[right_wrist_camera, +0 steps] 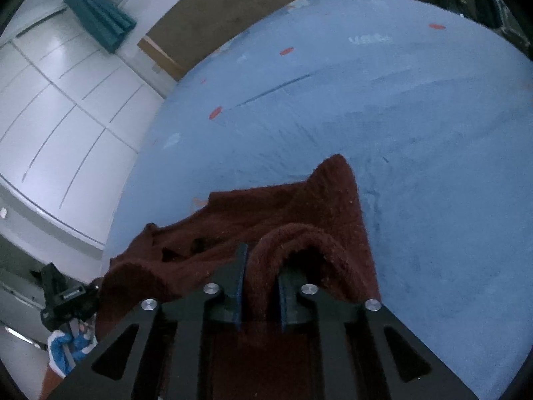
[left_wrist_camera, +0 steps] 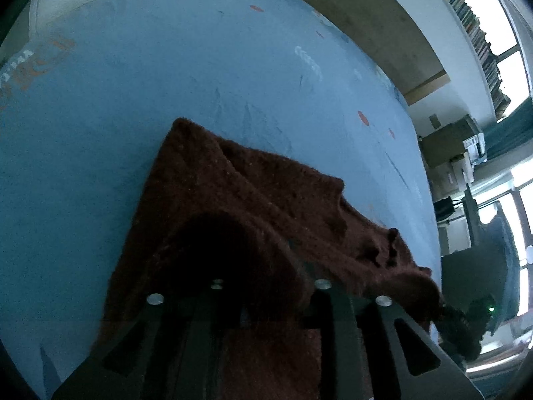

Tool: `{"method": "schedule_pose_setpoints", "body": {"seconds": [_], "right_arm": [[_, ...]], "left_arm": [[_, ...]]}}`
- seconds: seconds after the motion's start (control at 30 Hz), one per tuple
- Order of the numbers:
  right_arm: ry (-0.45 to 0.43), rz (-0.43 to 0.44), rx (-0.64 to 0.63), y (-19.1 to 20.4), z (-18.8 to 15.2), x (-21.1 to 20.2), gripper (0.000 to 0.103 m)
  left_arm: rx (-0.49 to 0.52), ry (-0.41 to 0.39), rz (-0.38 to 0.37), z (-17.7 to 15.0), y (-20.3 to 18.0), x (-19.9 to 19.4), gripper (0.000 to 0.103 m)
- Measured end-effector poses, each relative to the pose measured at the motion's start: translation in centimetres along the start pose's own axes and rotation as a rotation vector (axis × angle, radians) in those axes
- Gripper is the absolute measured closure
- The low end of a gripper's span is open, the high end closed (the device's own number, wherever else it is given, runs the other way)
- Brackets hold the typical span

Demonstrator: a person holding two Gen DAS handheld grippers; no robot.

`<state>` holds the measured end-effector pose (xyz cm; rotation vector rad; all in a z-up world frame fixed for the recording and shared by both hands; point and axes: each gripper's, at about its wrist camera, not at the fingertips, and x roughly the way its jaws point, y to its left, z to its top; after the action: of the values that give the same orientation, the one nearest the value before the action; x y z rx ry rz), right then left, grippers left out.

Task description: Fold small clothes

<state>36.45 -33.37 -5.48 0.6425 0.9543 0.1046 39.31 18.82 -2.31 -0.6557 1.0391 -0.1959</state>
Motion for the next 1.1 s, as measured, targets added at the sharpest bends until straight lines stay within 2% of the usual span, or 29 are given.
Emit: {"method": "schedule_pose_setpoints", "body": {"seconds": [0.17,0.23,0.3,0.43,0.53,0.6,0.7,0.77,0.9,1.0,1.1], "right_arm": [[0.017,0.012,0.036,-0.5,0.1,0.6,0.071],[0.014,0.026,0.058,-0.7,0.2,0.5,0.067],[0.006,0.037,0.074,-0.7,0.4,0.1,0.063],[-0.039,0.037,0.087,-0.8,1.0,-1.3,0.049],[-0.067,0.007,0.084,-0.9,1.5,-2.7,0.049],[-0.08,-0.024,0.033,-0.2,1.7,-3.4,0.049],[-0.06,-0.089,-0.126,2.3,1.5,-3.1,0.048],[-0.044,-0.124,-0.256,4.8,0.9,-2.2,0.048],[-0.022,-0.182,-0.434,8.1,-0.5,0.1,0.048],[0.015,-0.218,-0.514,9.1,-1.5,2.6,0.048],[0.044,-0.302,-0.534,8.0,-2.2,4.7,0.049]], "left_arm": [[-0.053,-0.025,-0.037,1.0,0.6,-1.0,0.059],[-0.087,-0.033,-0.062,1.4,0.8,-1.5,0.056],[-0.092,-0.049,-0.052,1.7,1.0,-2.2,0.051],[-0.061,-0.071,-0.018,1.7,0.9,-3.5,0.05],[-0.008,-0.097,0.029,1.2,0.2,-4.4,0.05],[0.042,-0.119,0.051,0.6,-0.7,-4.8,0.05],[0.134,-0.143,0.088,-0.3,-2.5,-4.4,0.05],[0.181,-0.144,0.098,-1.0,-3.8,-3.6,0.05],[0.295,-0.15,0.169,-2.8,-6.6,-0.6,0.05],[0.376,-0.147,0.24,-4.0,-7.7,1.8,0.05],[0.409,-0.127,0.311,-4.9,-6.9,3.8,0.05]]}}
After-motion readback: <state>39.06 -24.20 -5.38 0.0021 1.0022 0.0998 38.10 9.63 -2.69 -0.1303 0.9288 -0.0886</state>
